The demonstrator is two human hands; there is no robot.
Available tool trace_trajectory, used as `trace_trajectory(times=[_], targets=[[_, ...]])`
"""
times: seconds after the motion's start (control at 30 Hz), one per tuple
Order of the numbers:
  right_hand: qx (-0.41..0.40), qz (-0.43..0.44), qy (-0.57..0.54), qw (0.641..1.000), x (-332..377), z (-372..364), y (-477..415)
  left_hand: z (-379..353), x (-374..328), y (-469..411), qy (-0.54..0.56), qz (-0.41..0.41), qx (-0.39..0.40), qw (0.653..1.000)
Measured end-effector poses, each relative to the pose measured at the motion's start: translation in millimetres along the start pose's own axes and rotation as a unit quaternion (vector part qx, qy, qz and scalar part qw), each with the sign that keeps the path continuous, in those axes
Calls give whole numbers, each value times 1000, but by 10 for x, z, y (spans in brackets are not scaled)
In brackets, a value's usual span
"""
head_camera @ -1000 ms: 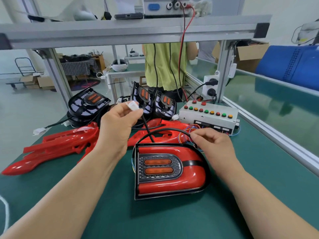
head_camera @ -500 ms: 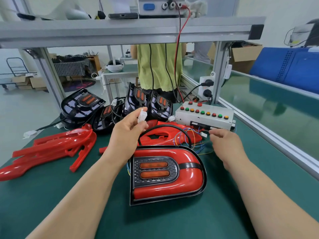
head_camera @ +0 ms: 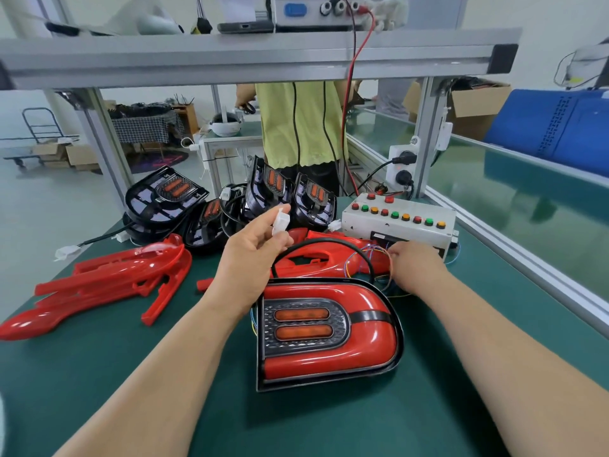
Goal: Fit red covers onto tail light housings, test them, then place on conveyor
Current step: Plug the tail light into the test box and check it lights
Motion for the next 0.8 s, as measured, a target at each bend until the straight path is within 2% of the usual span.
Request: trace_trajectory(times=[0.07, 0.13, 0.2, 0.27, 0.3, 0.33, 0.43, 0.5, 0.57, 0.63, 0.8], targets=[[-16, -15, -86, 996, -47, 28, 42, -3, -13, 4, 2, 2, -1, 1000], [-39, -41, -210, 976, -143, 51, 73, -5, -20, 9, 8, 5, -1, 1000], [-37, -69, -406, 911, -206, 106, 134, -20, -13, 16, 18, 13, 11, 1000], [-35, -51, -490, 869, -175, 187, 192, -47, -16, 14, 16, 13, 34, 999], [-36, -27, -504, 862, -125, 219, 218, -60, -20, 7, 9, 8, 44, 999], [-37, 14, -491, 870, -47, 244, 257, -70, -22, 1, 2, 4, 56, 998], [-56, 175, -390, 902, 260, 292, 451, -95, 9, -10, -8, 13, 102, 995], [-35, 254, -334, 907, 415, 236, 553, -89, 35, -12, -12, 16, 119, 993], [7, 276, -347, 896, 480, 213, 584, -89, 39, -23, 7, 14, 124, 992], [40, 262, -387, 883, 473, 211, 535, -94, 54, -51, 15, 19, 125, 992], [101, 248, -408, 873, 477, 165, 495, -113, 125, -140, -25, 44, 140, 989]])
Point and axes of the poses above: each hand's wrist, its own y-axis away from the middle knuckle, its own z-axis out of the back of the hand, x = y × z, the point moved 6 cm from there along -y, towards the middle knuckle, and after that the axes turned 14 degrees about -z, right-handed, at the moved point
